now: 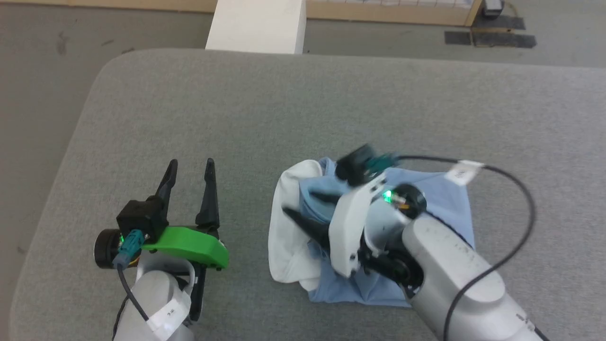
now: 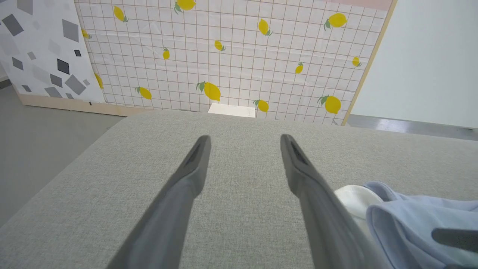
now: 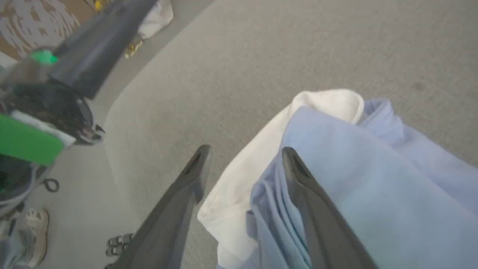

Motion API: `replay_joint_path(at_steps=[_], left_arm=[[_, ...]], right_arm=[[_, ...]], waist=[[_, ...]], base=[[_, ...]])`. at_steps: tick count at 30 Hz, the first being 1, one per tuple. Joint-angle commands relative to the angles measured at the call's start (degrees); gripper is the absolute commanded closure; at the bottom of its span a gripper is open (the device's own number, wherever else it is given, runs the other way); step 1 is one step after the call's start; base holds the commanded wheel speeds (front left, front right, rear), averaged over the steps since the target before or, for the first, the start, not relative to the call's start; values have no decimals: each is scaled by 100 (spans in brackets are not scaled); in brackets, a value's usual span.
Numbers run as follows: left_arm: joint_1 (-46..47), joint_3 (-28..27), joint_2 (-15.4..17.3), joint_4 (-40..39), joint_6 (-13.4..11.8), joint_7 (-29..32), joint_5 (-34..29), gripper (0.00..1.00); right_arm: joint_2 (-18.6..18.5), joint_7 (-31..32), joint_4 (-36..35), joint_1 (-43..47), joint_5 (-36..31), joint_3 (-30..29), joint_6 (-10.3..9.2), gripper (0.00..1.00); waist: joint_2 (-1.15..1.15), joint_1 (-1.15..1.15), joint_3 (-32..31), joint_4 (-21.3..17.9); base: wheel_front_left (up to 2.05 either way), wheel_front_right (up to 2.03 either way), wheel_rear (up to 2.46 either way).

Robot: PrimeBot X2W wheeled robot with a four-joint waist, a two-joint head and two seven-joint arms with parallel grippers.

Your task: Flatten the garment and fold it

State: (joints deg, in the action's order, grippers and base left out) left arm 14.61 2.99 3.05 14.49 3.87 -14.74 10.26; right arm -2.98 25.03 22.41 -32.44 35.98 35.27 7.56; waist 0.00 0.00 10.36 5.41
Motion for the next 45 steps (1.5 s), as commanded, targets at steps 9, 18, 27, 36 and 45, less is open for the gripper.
replay_joint_path(at_steps=[9, 18, 27, 36, 45], left_arm=[[-352, -253, -17, -90, -29, -26, 6, 0], [-546, -301, -17, -182, -7, -26, -38, 0], [-593, -256, -17, -128, 30, -26, -22, 0], [-486, -192, -17, -124, 35, -26, 4, 0], [-438, -133, -17, -123, 1, -26, 40, 0]], right_arm=[[10, -2355, -1146, 638, -270, -1585, -8, 0], [10, -2491, -1247, 2004, -777, -3458, -8, 0], [10, -1931, -231, 2279, -132, -3930, -8, 0], [10, -991, 1219, 1567, 406, -3578, -8, 0], [10, -64, 2171, 944, 274, -3200, -8, 100]], waist=[[0, 0, -540, -522], [0, 0, -775, -712], [0, 0, -845, -696], [0, 0, -685, -603], [0, 0, -577, -534]], base=[[0, 0, 0], [0, 0, 0], [0, 0, 0], [0, 0, 0], [0, 0, 0]])
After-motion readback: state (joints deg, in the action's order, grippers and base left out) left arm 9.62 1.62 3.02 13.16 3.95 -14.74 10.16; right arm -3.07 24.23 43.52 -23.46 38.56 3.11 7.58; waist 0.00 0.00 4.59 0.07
